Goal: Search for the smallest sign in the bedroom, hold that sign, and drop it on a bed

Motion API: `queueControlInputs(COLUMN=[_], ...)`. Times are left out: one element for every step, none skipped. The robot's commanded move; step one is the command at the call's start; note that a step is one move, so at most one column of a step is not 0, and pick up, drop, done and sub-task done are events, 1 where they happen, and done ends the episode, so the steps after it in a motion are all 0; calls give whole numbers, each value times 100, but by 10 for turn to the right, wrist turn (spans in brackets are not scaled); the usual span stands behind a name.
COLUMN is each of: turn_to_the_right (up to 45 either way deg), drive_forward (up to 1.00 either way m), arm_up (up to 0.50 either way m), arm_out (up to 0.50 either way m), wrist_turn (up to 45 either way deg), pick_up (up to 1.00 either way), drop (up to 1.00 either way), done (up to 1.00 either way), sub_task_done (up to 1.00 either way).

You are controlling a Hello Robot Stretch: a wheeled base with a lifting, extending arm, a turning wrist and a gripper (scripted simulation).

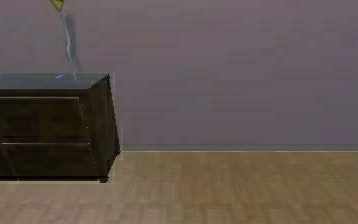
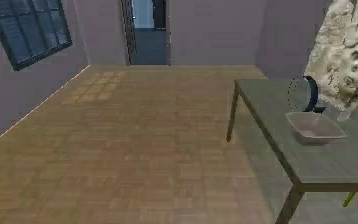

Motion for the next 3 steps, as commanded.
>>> queueControlInputs(turn_to_the_right=[-90, 0, -30], drive_forward=[0, 100, 0], arm_up=[0, 0, 0], arm_out=[0, 0, 0], wrist_turn=[0, 0, 0], pick_up=[0, 0, 0], drop=[0, 0, 0], done=[0, 0, 0], sub_task_done=[0, 0, 0])
